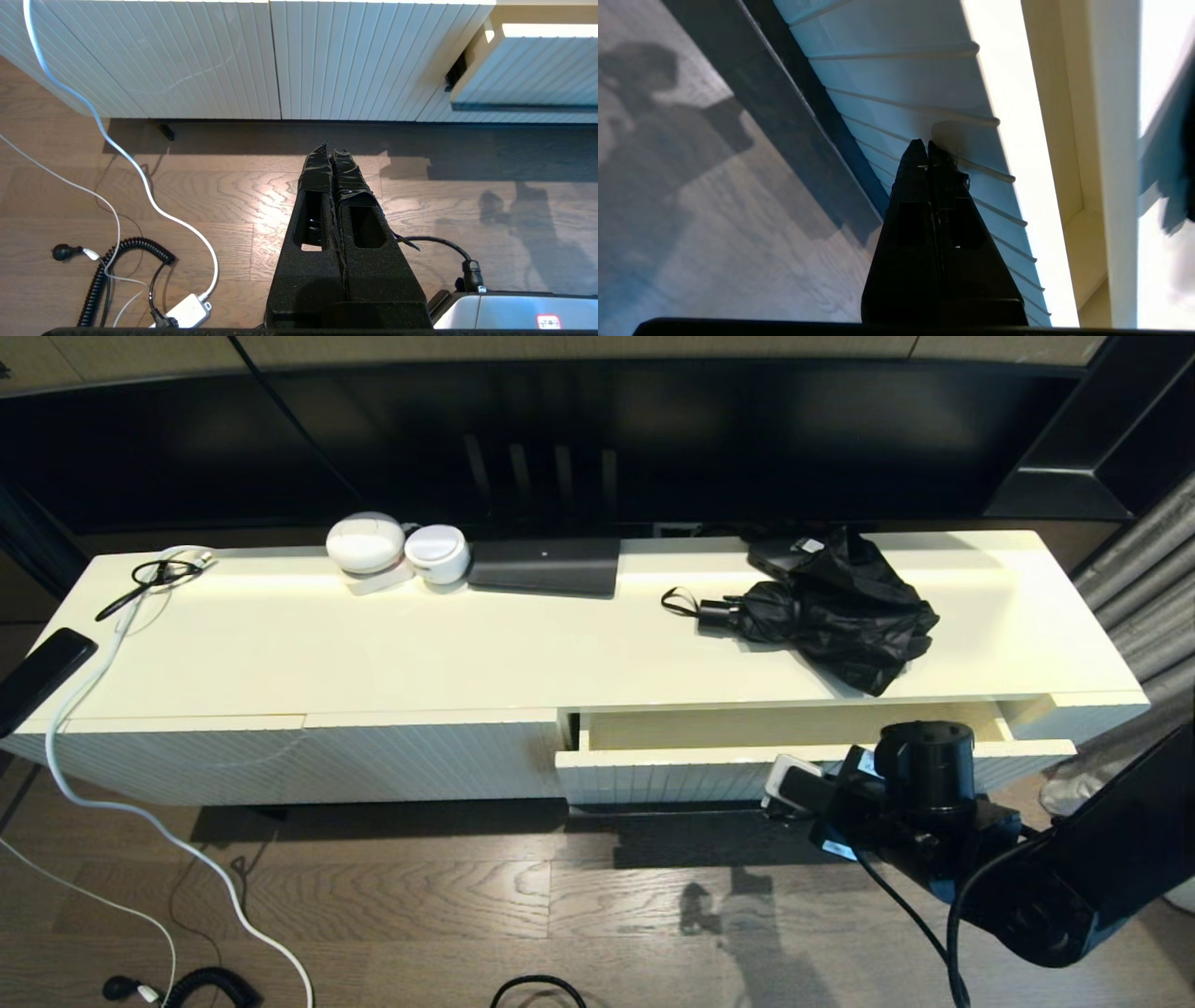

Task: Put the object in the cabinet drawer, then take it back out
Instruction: Close the drawer

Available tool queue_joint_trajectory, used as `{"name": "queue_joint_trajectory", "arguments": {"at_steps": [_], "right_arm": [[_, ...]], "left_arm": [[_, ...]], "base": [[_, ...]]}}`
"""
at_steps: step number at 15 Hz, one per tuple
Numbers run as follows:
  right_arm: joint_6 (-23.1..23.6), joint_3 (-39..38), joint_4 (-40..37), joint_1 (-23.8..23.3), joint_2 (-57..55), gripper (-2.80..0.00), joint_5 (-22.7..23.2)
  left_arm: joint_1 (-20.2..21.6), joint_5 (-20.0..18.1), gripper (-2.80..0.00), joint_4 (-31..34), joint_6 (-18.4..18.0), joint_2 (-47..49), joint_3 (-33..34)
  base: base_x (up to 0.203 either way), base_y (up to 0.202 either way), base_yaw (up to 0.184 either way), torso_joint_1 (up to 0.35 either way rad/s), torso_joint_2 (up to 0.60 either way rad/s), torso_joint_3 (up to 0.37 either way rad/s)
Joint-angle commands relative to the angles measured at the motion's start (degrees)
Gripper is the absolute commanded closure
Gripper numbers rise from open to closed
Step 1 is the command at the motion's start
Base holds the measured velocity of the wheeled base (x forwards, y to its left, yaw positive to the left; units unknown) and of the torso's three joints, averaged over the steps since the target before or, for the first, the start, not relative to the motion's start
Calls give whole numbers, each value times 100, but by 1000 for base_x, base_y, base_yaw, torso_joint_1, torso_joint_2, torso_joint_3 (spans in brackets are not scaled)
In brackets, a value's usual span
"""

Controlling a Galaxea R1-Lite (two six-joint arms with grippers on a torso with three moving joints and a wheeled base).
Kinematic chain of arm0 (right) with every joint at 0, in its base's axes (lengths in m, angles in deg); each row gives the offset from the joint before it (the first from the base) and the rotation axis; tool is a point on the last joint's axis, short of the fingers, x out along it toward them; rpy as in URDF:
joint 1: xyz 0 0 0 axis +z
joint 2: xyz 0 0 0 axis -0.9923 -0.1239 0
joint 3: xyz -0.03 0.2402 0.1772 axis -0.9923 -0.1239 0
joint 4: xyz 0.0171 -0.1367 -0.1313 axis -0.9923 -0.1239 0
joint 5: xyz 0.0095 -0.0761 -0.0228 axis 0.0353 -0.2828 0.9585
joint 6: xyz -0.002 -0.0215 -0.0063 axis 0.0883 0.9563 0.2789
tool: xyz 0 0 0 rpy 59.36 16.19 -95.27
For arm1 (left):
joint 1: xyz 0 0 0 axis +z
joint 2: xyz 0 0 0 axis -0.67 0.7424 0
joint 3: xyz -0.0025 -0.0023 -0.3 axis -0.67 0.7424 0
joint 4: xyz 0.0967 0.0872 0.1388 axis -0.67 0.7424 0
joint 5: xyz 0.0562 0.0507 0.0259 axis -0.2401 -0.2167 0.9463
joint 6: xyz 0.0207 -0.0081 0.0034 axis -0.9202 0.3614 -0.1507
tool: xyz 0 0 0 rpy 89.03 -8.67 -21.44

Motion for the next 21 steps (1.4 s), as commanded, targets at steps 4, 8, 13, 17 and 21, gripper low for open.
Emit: {"name": "queue_joint_trajectory", "arguments": {"at_steps": [4, 8, 13, 17, 21], "right_arm": [[33, 483, 37, -126, -250, 0, -38], [57, 895, 8, -248, -407, 0, -51], [51, 959, -1, -317, -402, 0, -44], [45, 709, -214, -409, 125, 0, -34], [47, 367, -1215, -499, 1531, 0, -42]], "left_arm": [[0, 3, 0, -2, 2, 0, 9], [0, 3, 0, -2, -1, 0, 9], [-8, 3, 0, -2, 2, 0, 9], [0, 3, 0, -2, 2, 0, 9], [0, 3, 0, -2, 2, 0, 9]], "base": [[0, 0, 0, 0, 0, 0], [0, 0, 0, 0, 0, 0], [0, 0, 0, 0, 0, 0], [0, 0, 0, 0, 0, 0], [0, 0, 0, 0, 0, 0]]}}
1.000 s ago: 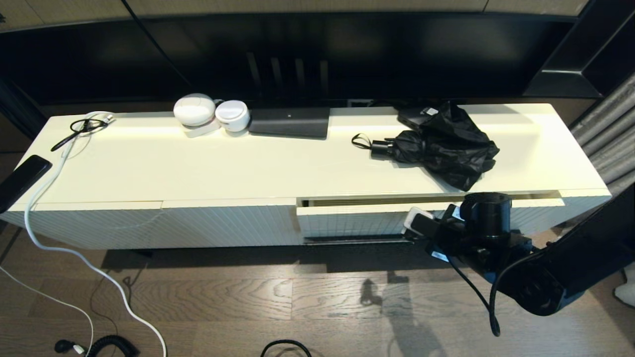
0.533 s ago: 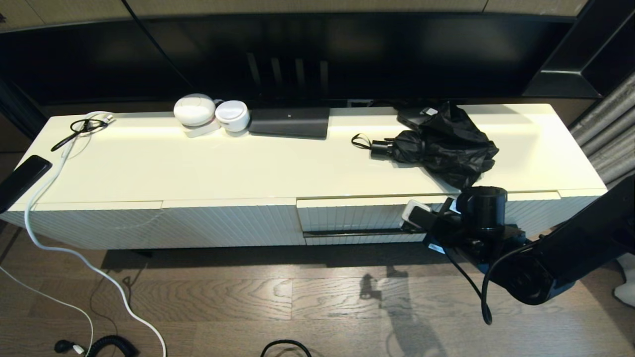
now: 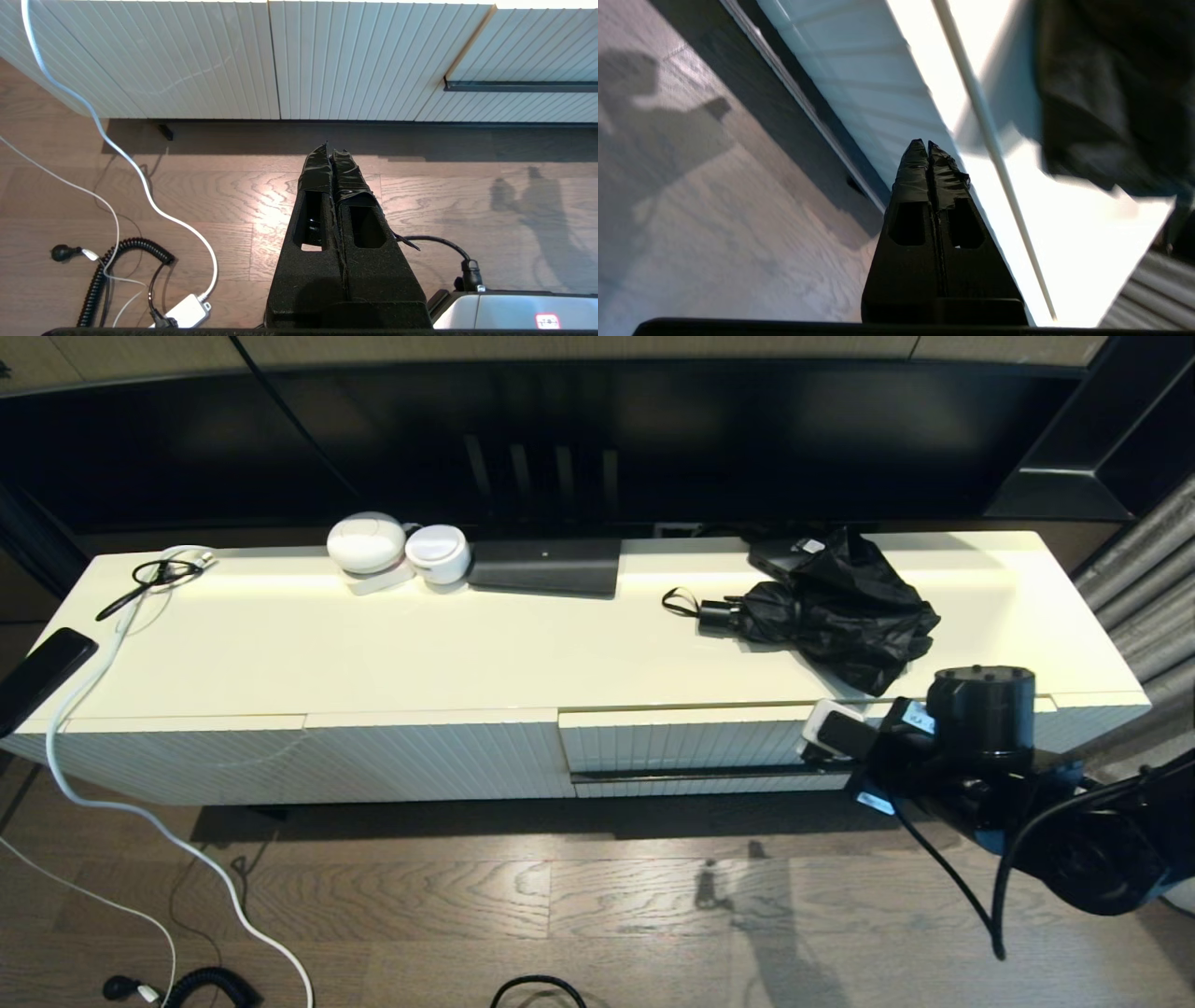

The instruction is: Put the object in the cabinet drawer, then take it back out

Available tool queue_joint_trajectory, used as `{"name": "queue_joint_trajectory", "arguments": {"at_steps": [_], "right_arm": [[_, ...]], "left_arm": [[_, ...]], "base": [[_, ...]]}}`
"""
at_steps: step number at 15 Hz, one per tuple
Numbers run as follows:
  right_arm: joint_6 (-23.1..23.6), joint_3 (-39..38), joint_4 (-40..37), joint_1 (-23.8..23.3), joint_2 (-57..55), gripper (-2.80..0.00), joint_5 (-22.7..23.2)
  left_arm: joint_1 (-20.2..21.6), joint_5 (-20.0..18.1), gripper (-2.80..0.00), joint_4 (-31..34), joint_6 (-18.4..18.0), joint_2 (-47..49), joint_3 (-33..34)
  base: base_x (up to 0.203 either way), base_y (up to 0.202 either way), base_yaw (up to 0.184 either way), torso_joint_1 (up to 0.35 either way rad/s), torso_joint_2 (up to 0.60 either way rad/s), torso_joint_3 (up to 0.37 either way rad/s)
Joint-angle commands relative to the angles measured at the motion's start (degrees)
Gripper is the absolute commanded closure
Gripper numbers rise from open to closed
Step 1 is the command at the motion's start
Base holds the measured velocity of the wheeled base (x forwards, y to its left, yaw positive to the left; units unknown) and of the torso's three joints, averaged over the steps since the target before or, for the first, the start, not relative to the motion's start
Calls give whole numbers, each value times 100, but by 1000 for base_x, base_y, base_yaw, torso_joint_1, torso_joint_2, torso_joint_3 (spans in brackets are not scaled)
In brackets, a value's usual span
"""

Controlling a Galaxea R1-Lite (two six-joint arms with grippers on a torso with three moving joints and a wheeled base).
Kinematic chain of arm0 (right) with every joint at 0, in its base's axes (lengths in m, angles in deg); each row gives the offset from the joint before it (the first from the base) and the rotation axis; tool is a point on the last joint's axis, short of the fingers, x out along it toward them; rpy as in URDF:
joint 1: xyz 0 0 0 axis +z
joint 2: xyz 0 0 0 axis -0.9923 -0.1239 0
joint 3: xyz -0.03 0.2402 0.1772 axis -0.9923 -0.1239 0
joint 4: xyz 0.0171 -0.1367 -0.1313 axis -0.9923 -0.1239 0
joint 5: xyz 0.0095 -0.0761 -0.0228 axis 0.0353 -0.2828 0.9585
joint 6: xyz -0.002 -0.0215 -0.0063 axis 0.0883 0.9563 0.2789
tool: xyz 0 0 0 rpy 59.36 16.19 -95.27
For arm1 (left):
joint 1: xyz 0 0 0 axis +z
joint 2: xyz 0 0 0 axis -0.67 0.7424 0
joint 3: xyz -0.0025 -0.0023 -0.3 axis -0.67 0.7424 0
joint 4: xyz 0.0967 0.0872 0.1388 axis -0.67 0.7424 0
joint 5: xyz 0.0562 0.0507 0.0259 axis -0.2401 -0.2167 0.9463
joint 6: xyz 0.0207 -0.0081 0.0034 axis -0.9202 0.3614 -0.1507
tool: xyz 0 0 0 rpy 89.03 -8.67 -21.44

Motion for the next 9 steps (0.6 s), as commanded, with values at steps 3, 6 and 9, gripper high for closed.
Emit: {"name": "queue_joint_trajectory", "arguments": {"at_steps": [3, 6, 9], "right_arm": [[-58, -128, -1649, -153, 1955, 0, -41], [-369, -35, -4016, -352, 3959, 0, -44], [-814, 119, -6514, -854, 5880, 0, 52]], "left_arm": [[3, 3, 0, -2, 2, 0, 0], [3, 3, 0, -2, 2, 0, 9], [3, 3, 0, -2, 2, 0, 9]], "base": [[0, 0, 0, 0, 0, 0], [0, 0, 0, 0, 0, 0], [0, 0, 0, 0, 0, 0]]}}
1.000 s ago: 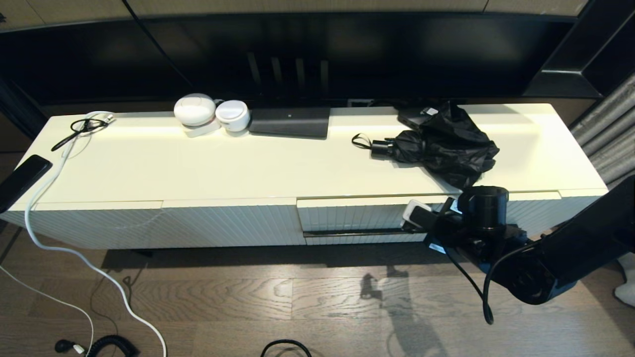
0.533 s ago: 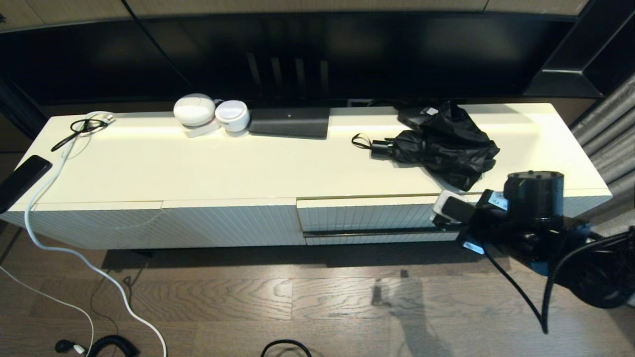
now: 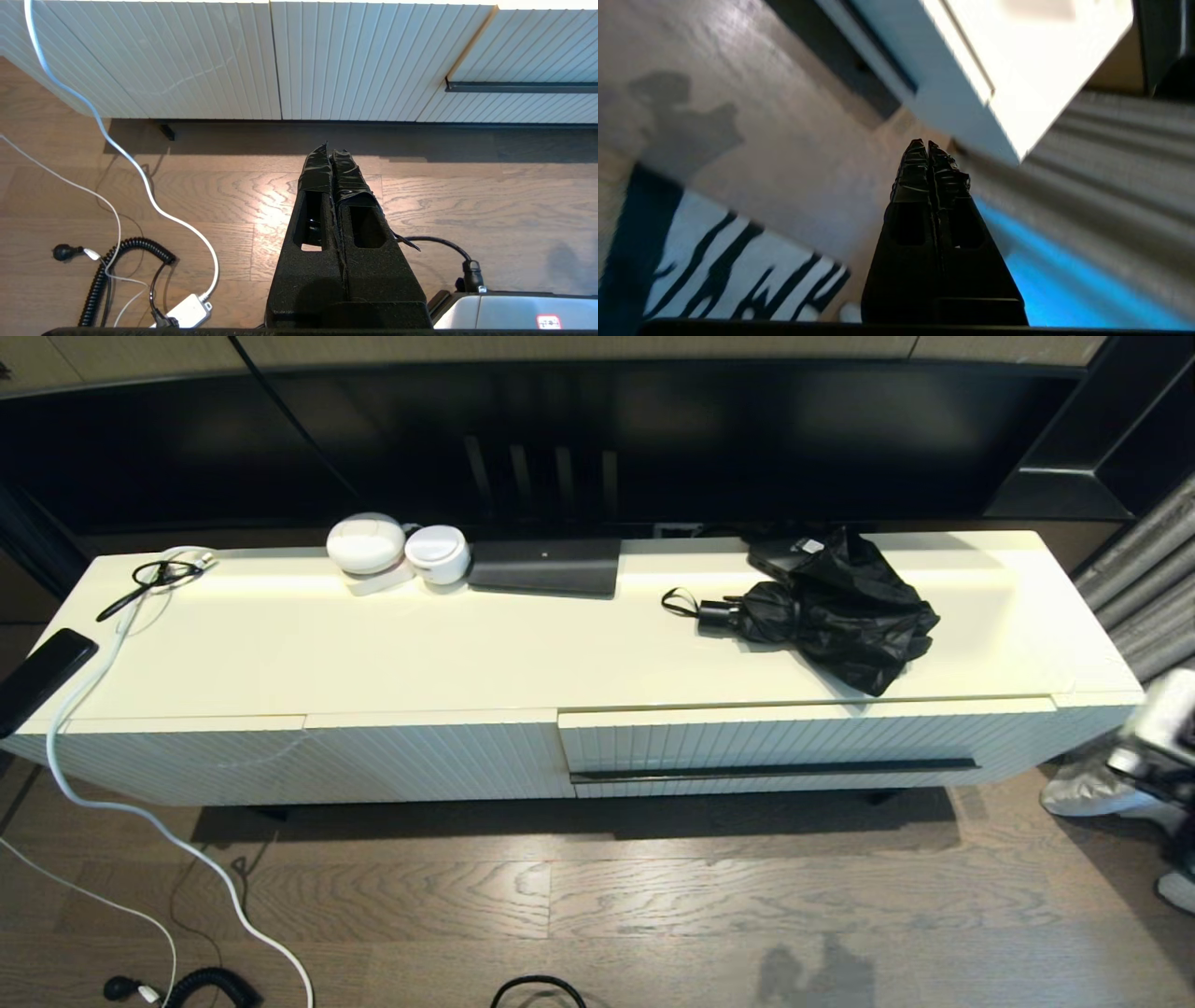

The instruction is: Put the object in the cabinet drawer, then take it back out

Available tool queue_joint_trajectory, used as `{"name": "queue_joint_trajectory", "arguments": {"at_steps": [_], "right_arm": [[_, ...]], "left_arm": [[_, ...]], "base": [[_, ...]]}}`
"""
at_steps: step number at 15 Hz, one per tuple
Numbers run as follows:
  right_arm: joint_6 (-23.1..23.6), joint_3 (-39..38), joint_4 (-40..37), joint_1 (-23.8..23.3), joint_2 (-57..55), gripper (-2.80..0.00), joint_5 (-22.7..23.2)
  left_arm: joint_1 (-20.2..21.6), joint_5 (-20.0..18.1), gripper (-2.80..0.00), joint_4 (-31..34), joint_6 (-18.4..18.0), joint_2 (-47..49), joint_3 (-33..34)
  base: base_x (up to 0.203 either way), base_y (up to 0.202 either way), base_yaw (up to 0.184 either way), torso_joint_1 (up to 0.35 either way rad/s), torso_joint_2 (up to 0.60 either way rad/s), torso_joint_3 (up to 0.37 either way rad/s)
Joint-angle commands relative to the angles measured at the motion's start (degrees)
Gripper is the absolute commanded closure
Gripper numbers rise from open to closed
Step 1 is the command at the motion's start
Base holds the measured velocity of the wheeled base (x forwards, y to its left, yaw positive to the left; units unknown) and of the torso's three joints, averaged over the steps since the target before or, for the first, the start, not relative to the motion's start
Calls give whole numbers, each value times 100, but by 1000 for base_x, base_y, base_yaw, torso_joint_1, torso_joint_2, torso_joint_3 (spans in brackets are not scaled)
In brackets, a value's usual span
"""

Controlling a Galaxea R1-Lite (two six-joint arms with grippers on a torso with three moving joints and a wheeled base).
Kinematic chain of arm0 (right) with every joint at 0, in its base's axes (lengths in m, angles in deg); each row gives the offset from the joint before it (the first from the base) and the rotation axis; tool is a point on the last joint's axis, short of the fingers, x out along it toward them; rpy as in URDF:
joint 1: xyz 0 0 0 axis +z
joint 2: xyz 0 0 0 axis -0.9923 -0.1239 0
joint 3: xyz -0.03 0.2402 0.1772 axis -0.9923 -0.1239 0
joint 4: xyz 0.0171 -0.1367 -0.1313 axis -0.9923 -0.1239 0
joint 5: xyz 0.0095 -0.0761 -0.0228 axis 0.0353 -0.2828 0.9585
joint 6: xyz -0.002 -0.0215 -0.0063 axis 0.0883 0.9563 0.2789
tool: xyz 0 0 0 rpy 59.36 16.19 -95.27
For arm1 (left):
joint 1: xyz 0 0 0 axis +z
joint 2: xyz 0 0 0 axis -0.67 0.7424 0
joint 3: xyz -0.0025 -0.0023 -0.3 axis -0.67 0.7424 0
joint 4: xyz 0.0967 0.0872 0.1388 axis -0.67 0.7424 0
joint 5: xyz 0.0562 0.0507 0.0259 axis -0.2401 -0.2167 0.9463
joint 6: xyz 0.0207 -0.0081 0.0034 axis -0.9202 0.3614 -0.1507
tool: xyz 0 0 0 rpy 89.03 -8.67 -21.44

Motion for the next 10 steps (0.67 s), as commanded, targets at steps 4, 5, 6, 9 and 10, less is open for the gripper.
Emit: {"name": "queue_joint_trajectory", "arguments": {"at_steps": [4, 5, 6, 9, 10], "right_arm": [[-1095, 38, -2993, -799, 3225, 0, 125], [-1323, -63, -3150, -875, 3625, 0, 147], [-1473, -180, -3310, -941, 4010, 0, 167], [-2320, -504, -3960, -1057, 4987, 0, 209], [-2632, -622, -4052, -1057, 5205, 0, 207]], "left_arm": [[2, 3, 0, -1, 5, 0, 9], [-5, 3, 0, -1, 5, -8, 5], [1, 3, 0, -1, 5, 0, 9], [2, 3, 0, -1, 5, 0, 9], [1, 3, 0, -1, 5, 0, 9]], "base": [[0, 0, 0, 0, 0, 0], [0, 0, 0, 0, 0, 0], [0, 0, 0, 0, 0, 0], [0, 0, 0, 0, 0, 0], [0, 0, 0, 0, 0, 0]]}}
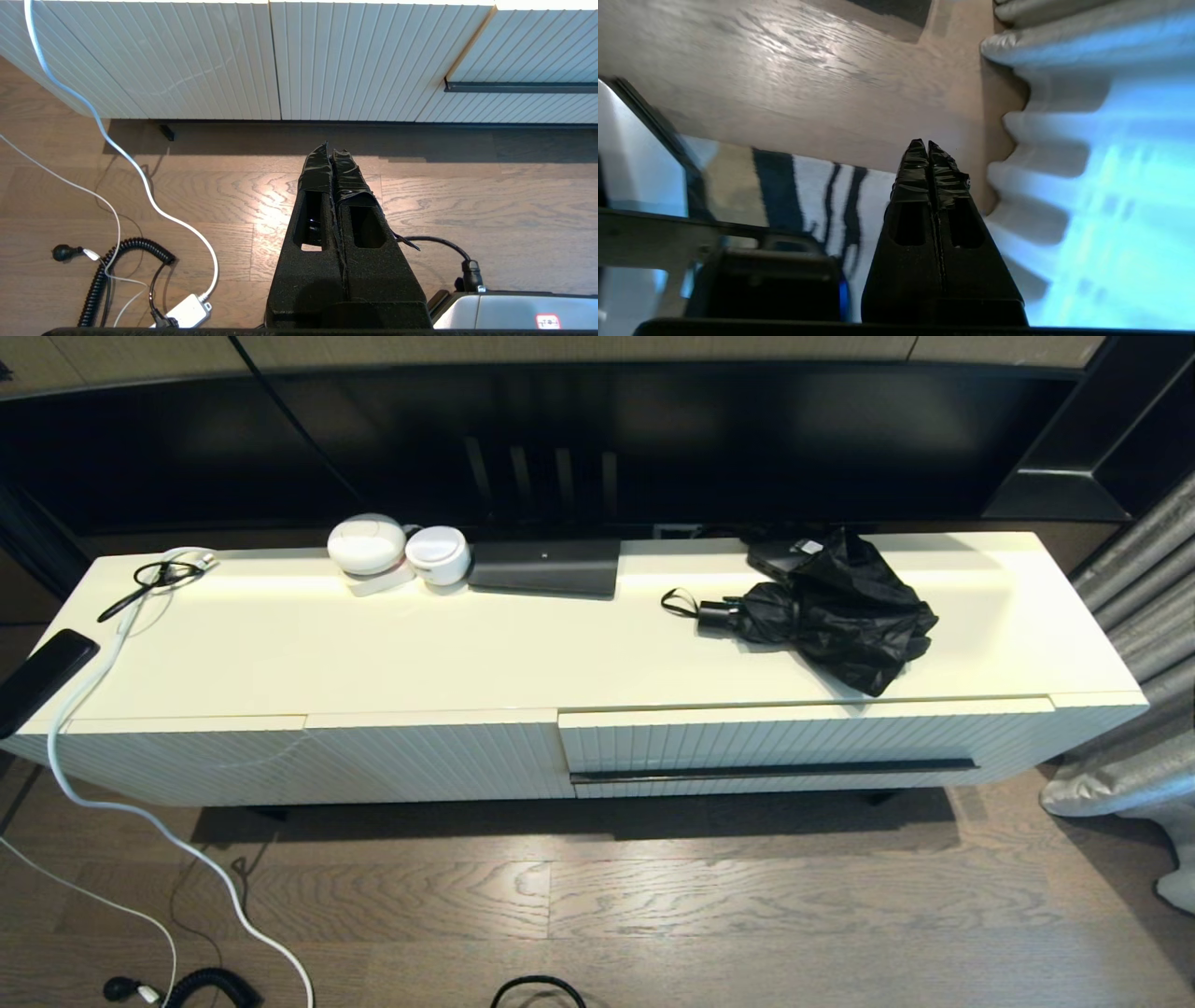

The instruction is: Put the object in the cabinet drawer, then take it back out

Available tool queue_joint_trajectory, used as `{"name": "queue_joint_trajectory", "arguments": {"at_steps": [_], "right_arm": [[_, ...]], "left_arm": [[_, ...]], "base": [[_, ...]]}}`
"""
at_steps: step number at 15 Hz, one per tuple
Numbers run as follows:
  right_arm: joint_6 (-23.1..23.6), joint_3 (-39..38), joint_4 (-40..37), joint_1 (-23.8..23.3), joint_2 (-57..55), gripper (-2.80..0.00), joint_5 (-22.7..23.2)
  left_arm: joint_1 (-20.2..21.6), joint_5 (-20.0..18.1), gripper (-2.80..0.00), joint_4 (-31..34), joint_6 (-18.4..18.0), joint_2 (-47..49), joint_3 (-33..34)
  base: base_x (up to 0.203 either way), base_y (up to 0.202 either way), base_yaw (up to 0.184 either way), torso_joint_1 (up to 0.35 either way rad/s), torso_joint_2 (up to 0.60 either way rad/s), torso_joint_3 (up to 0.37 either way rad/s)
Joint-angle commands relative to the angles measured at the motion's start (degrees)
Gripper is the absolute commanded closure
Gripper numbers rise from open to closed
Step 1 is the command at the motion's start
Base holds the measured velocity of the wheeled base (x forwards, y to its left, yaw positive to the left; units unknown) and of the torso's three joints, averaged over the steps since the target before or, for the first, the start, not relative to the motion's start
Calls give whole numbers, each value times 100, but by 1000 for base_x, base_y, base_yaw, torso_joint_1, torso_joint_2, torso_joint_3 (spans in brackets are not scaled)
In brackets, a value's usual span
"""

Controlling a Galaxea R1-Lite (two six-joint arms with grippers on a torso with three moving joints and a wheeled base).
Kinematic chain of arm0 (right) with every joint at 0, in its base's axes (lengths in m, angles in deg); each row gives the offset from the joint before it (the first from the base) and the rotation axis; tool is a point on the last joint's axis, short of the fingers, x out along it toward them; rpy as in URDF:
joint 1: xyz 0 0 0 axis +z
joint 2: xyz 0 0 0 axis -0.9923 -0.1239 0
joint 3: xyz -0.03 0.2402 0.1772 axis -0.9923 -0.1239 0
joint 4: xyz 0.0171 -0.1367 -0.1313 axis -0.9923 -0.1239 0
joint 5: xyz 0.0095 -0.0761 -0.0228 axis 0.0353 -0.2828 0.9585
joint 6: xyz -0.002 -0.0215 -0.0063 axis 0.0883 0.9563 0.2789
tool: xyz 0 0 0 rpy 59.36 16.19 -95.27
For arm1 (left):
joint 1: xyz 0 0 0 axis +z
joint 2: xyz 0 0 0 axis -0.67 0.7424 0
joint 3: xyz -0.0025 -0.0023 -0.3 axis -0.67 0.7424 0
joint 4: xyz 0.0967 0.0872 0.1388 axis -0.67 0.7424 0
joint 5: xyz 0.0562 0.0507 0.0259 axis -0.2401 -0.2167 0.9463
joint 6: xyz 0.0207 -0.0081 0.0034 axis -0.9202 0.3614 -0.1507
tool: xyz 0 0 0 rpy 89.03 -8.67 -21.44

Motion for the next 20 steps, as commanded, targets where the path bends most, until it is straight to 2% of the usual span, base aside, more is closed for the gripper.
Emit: {"name": "queue_joint_trajectory", "arguments": {"at_steps": [1, 3, 5, 7, 10, 14, 15, 16, 20], "right_arm": [[-404, -266, -78, -13, 846, 0, -17], [-765, -675, -78, -1, 1323, 0, 0], [-1423, -930, 178, 2, 1354, 0, 15], [-1498, -1156, 607, 2, 1354, 0, 68], [-1523, -2083, 2133, 2, 1361, 0, 514], [-1474, -3748, 4848, 2, 1358, 0, 1149], [-1462, -3915, 5182, 2, 1356, 0, 1327], [-1457, -3894, 5104, 2, 1352, 0, 1442], [-1615, -3908, 5032, 2, 1358, 0, 1442]], "left_arm": [[2, 3, 0, -2, 3, 0, 9], [-6, 3, 0, -2, 3, 0, 9], [2, 3, 0, -2, 3, -9, 9], [2, 3, 0, -2, 3, 0, 9], [2, 3, 0, -2, 3, 0, 9], [2, 3, 0, -2, 3, 0, 9], [2, 3, 0, -2, 3, 0, 9], [-3, 3, 0, -2, 3, 0, 9], [2, 3, 0, -2, 3, 0, 9]], "base": [[0, 0, 0, 0, 0, 0], [0, 0, 0, 0, 0, 0], [0, 0, 0, 0, 0, 0], [0, 0, 0, 0, 0, 0], [0, 0, 0, 0, 0, 0], [0, 0, 0, 0, 0, 0], [0, 0, 0, 0, 0, 0], [0, 0, 0, 0, 0, 0], [0, 0, 0, 0, 0, 0]]}}
